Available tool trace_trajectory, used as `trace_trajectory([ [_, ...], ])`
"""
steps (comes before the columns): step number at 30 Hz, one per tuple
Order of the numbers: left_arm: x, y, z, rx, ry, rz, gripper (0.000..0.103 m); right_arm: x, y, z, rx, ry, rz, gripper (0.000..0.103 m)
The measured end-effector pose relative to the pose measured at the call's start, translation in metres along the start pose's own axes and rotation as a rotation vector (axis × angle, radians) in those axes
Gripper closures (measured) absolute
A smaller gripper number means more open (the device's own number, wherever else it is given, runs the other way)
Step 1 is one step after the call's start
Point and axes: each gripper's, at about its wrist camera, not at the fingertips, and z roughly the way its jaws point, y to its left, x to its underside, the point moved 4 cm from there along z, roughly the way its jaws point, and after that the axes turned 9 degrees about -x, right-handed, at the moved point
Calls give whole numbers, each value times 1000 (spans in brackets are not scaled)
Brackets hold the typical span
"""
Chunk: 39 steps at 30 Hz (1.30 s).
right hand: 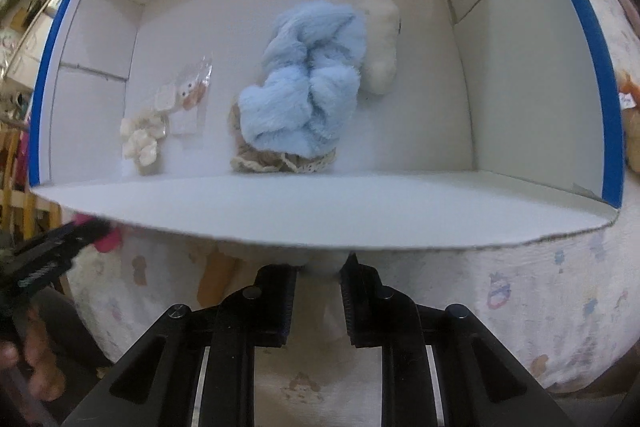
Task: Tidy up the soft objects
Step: 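Grasp the pink rubber duck with the left gripper while the right grasps the white plush, then carry the pink duck and white plush over the box with both grippers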
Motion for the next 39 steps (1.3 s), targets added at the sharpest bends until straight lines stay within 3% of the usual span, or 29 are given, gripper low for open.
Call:
trace_trajectory([
  [4,9,5,-22,9,-50,6,66,-1,5,-2,-7,-13,-5,81],
  [8,11,1,-25,-38,-89,0,66,2,9,-11,-12,-44,-3,81],
  [11,8,17,-29,-82,-96,-58,66,1,8,-26,-12,-84,-4,81],
  [17,-6,41,-37,-108,-140,-162,66,8,5,-69,-99,-159,-2,81],
  [22,-11,55,-74,-196,-310,-232,66,12,18,-105,-172,-249,-84,81],
  [26,-17,46,-96,-186,-390,-208,66,7,30,-138,-212,-399,-140,81],
  [31,-22,31,-111,-158,-444,-171,66,-7,27,-178,-162,-591,-145,81],
  [37,-40,15,-130,-125,-493,-135,66,-30,25,-194,-188,-668,-144,81],
  [39,-47,6,-139,-72,-493,-115,66,-39,28,-196,-187,-669,-144,81],
])
